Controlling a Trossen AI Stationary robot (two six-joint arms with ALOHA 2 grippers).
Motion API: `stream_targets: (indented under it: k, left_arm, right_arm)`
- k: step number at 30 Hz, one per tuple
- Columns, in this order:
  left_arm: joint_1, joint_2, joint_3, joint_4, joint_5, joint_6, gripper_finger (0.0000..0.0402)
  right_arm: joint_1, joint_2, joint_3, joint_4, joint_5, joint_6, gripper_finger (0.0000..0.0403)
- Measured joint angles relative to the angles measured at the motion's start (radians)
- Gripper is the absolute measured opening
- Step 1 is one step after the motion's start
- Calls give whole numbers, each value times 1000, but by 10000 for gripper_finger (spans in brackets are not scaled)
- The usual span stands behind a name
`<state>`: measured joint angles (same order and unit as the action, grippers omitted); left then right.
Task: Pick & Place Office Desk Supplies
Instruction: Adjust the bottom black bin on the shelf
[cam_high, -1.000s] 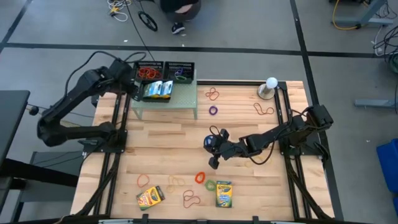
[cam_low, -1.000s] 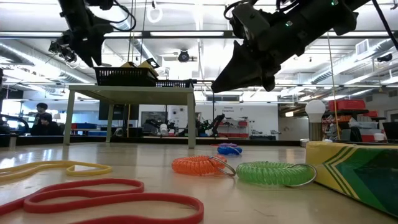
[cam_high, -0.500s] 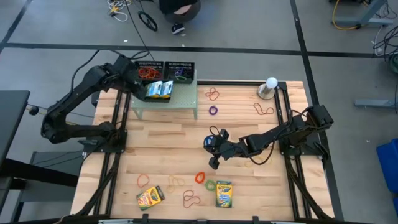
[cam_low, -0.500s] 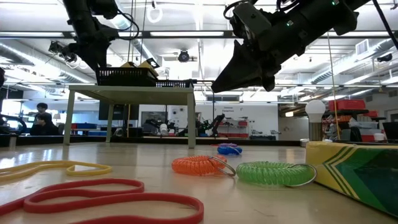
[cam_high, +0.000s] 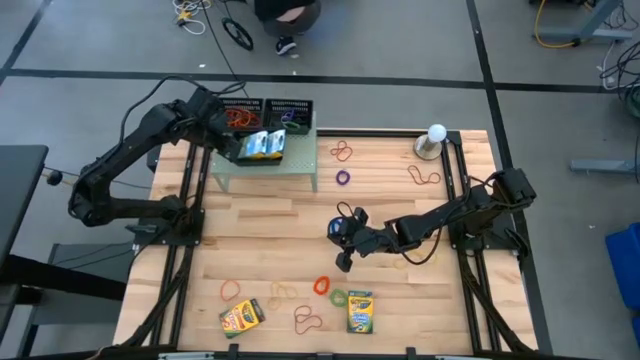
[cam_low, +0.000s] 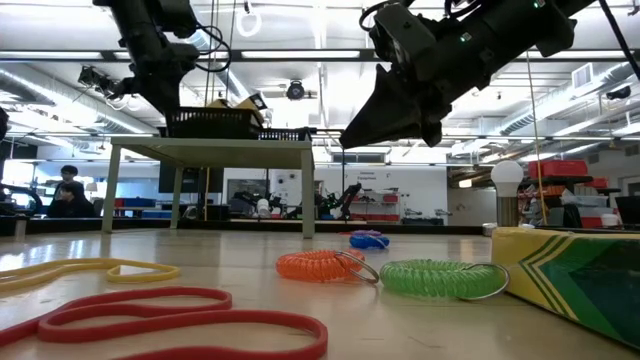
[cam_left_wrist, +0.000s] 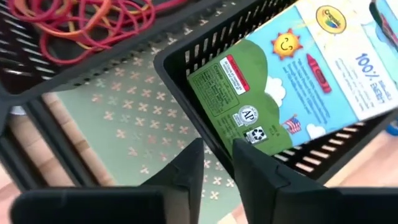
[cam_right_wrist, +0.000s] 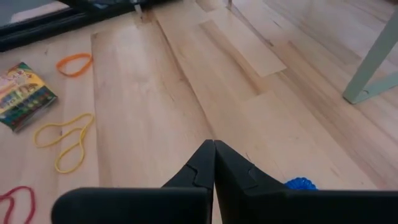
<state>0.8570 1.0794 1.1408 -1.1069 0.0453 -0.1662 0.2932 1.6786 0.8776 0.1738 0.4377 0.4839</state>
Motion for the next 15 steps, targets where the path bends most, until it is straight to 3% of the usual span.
stream_targets:
  k: [7, 11, 15]
  left_arm:
    - [0, 0, 0, 13, 10, 26, 62]
    - [0, 0, 0, 20, 10, 29, 58]
    - [0, 0, 0, 23, 13, 33, 58]
  right_arm:
    - [-94, -114, 35, -4, 19, -72, 8]
    - [-250, -124, 162, -75, -72, -204, 4]
    - [-356, -42, 326, -147, -138, -383, 5]
